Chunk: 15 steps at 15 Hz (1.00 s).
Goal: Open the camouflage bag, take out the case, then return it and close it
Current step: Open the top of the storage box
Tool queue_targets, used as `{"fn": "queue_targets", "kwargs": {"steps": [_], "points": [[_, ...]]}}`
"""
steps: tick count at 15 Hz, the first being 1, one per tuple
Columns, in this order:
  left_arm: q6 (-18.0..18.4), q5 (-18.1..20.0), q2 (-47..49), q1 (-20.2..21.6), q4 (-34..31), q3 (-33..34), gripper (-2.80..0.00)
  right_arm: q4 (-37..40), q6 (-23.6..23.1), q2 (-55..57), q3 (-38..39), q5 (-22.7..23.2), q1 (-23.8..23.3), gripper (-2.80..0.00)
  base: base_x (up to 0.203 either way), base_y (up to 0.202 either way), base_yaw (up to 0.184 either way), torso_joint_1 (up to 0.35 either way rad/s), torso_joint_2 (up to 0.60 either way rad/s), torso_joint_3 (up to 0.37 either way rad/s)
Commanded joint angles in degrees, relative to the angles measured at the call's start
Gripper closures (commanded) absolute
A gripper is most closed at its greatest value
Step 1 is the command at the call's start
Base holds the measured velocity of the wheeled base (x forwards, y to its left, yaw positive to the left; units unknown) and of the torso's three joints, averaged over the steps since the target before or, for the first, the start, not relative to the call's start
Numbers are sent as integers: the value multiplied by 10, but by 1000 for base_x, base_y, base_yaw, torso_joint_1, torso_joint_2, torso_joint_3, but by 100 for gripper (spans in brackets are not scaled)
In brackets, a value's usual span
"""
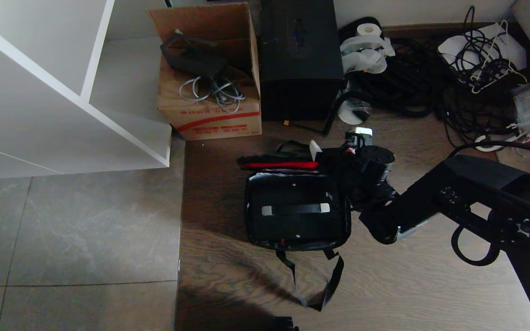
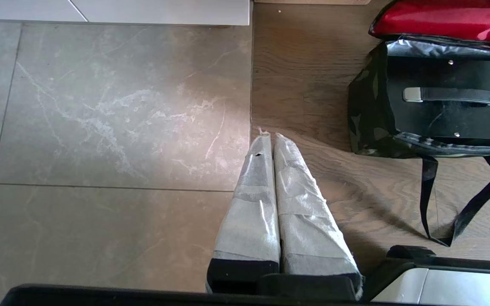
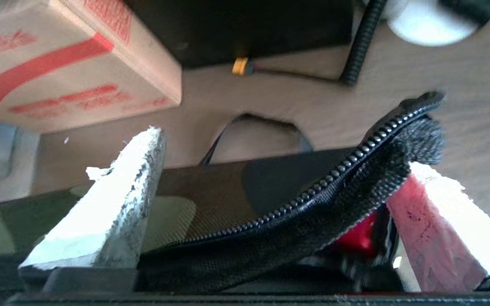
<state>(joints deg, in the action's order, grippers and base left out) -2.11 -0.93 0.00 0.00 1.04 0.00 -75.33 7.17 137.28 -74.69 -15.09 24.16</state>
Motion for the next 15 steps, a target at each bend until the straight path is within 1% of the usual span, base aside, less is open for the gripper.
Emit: {"fn": "queue_targets", "kwargs": {"steps": [1, 3, 4, 6, 10, 12, 15], "points": [[0, 0, 0, 0, 0, 5, 0, -4, 0, 11, -12, -3, -4, -280, 0, 0, 0, 0, 0, 0], [0, 0, 0, 0, 0, 5, 0, -9, -2, -2, -9, -3, -4, -280, 0, 0, 0, 0, 0, 0], [0, 0, 0, 0, 0, 5, 0, -9, -12, -9, -5, 4, -7, 0, 0, 0, 0, 0, 0, 0], [0, 0, 0, 0, 0, 5, 0, -8, -35, -25, -11, 9, -10, 0, 0, 0, 0, 0, 0, 0], [0, 0, 0, 0, 0, 5, 0, -8, -41, -64, -6, 4, -11, 0, 0, 0, 0, 0, 0, 0], [0, 0, 0, 0, 0, 5, 0, -7, -41, -65, -11, 3, -11, 0, 0, 0, 0, 0, 0, 0], [0, 0, 0, 0, 0, 5, 0, -23, -58, -68, -8, 5, -11, 0, 0, 0, 0, 0, 0, 0]]}}
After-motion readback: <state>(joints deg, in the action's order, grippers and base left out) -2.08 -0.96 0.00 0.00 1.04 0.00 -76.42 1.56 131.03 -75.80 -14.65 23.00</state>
